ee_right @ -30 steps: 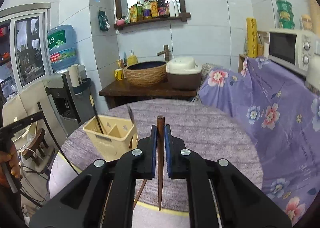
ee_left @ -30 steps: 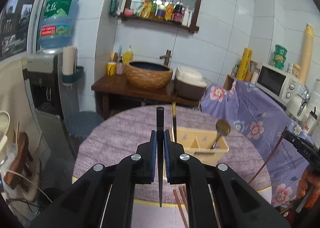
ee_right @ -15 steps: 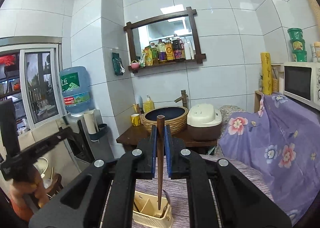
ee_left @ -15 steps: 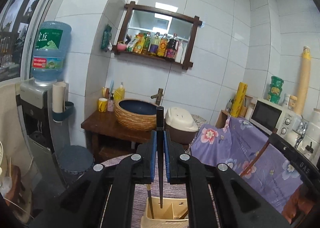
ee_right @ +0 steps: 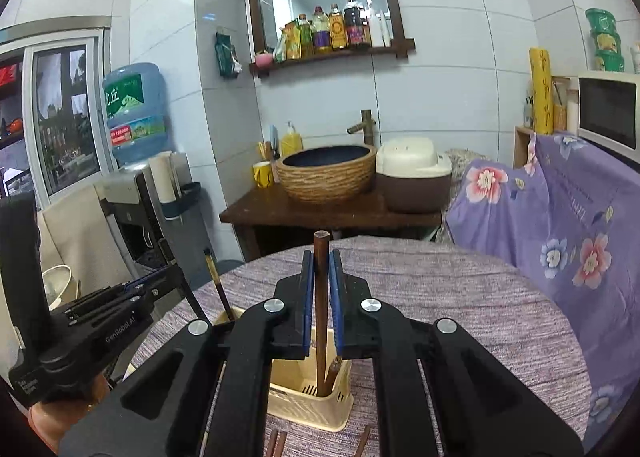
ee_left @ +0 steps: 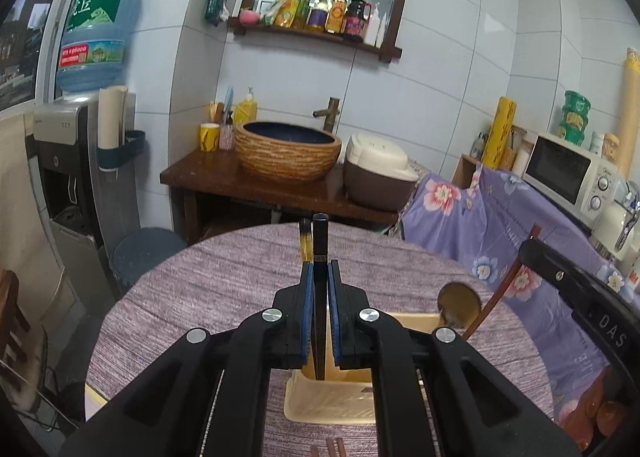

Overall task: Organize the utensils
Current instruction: 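Lower both chopsticks into the beige holder and open both tools, then withdraw both tools from the holder back over the table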

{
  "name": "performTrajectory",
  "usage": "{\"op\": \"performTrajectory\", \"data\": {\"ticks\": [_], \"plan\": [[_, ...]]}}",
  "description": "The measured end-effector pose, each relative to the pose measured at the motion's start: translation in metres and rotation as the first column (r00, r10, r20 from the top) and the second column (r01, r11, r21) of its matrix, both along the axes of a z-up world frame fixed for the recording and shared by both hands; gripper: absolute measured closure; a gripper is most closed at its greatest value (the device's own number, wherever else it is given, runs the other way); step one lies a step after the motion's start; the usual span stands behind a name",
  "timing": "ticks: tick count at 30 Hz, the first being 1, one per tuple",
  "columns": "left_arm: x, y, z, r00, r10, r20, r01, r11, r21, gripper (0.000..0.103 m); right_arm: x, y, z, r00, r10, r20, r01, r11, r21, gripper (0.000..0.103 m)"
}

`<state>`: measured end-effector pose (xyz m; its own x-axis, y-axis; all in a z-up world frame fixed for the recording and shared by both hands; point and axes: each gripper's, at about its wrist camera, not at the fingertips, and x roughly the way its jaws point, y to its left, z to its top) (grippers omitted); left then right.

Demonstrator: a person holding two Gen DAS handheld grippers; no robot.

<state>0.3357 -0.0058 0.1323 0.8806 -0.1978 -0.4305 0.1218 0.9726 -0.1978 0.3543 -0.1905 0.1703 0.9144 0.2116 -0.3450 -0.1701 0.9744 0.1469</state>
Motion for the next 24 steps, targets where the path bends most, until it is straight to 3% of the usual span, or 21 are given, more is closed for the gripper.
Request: {"op": "performTrajectory", "data": {"ticks": [9,12,14,17,18,20,21,24], "plan": [[0.0,-0.003,-0.007,0.999,-0.022,-0.023,0.023,1.0,0.013,0.094,-0.004,-0.003,-0.007,1.0,0.006,0.001,-0.006,1.0,-0.009,0.092],[-0.012,0.002,-0.005,0.999,-0.037,-0.016,0.037,0.999,-0.005,0.082,-0.019,-0.007,-0.009,1.0,-0.01,0.018,0.011,1.0,-0.016,0.074],[-0.025,0.006,-0.006,0.999,-0.038,-0.011,0.038,0.999,-0.011,0.048,-0.032,-0.01,-0.013,0.999,-0.036,0.028,0.037,0.999,-0.038,0.038],[-0.046,0.012,-0.022,0.998,-0.034,-0.044,0.034,0.999,-0.004,0.028,-0.053,-0.014,-0.026,0.997,-0.068,0.026,0.069,0.994,-0.087,0.031],[-0.053,0.014,-0.033,0.997,-0.034,-0.074,0.035,0.999,0.01,0.027,-0.06,-0.014,-0.036,0.996,-0.089,0.017,0.09,0.988,-0.123,0.029],[-0.062,0.014,-0.055,0.991,-0.034,-0.132,0.039,0.998,0.042,0.027,-0.071,-0.015,-0.053,0.99,-0.139,0.013,0.139,0.972,-0.189,0.009],[-0.067,0.014,-0.067,0.987,-0.034,-0.157,0.044,0.997,0.057,0.027,-0.08,-0.017,-0.066,0.983,-0.18,0.034,0.183,0.959,-0.218,0.005],[-0.083,0.013,-0.103,0.979,-0.037,-0.2,0.06,0.992,0.111,0.02,-0.103,-0.027,-0.091,0.981,-0.172,0.089,0.187,0.961,-0.203,0.005]]}}
